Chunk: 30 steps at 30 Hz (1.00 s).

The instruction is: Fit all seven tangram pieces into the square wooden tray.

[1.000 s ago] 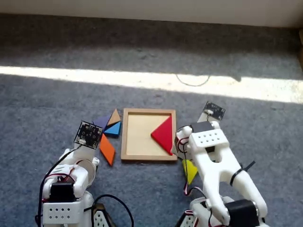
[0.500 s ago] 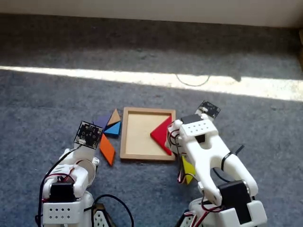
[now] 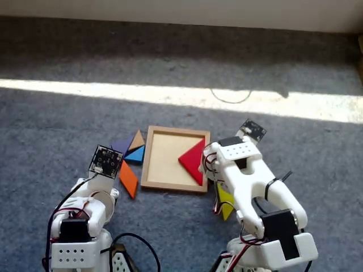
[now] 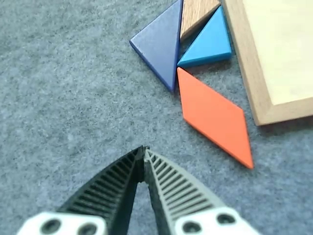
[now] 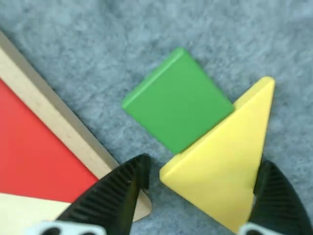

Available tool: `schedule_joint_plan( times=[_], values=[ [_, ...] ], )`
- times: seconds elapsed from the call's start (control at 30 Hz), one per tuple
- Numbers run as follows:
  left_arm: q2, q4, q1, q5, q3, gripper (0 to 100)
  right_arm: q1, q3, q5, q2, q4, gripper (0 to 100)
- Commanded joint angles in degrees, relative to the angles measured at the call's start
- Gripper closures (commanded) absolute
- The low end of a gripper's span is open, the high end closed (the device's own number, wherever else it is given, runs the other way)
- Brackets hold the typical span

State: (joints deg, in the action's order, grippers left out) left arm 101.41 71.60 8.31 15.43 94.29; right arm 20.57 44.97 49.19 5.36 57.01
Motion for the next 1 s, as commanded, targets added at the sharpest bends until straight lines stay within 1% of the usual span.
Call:
schedule_joint_plan(
  times=[0.0, 0.2, 0.43, 0.5, 0.6, 0.67, 0.87, 0.97],
  values=[
    [1.8, -0.9, 0.8, 0.5, -0.6, 100, -1.0, -2.0, 0.7, -0.1, -0.7, 67.0],
    [1.8, -0.9, 0.8, 0.5, -0.6, 100, -1.0, -2.1, 0.4, 0.2, 2.4, 67.0],
    [1.8, -0.9, 0.8, 0.5, -0.6, 100, -1.0, -2.0, 0.3, -0.1, 2.5, 67.1],
    [1.8, -0.9, 0.8, 0.5, -0.6, 100, -1.0, -2.0, 0.3, -0.1, 2.5, 69.8],
    [1.8, -0.9, 0.8, 0.5, -0.6, 100, -1.0, -2.0, 0.1, -0.1, 2.5, 78.3],
    [1.8, -0.9, 0.8, 0.5, -0.6, 100, -1.3, -2.1, 0.1, 0.0, 2.4, 81.3],
    [1.8, -0.9, 0.8, 0.5, -0.5, 100, -5.4, -2.3, -3.4, 0.4, 3.5, 81.7],
    [1.8, -0.9, 0.7, 0.5, -0.5, 100, -5.9, -2.7, -6.2, 0.4, 10.3, 81.7]
  ],
)
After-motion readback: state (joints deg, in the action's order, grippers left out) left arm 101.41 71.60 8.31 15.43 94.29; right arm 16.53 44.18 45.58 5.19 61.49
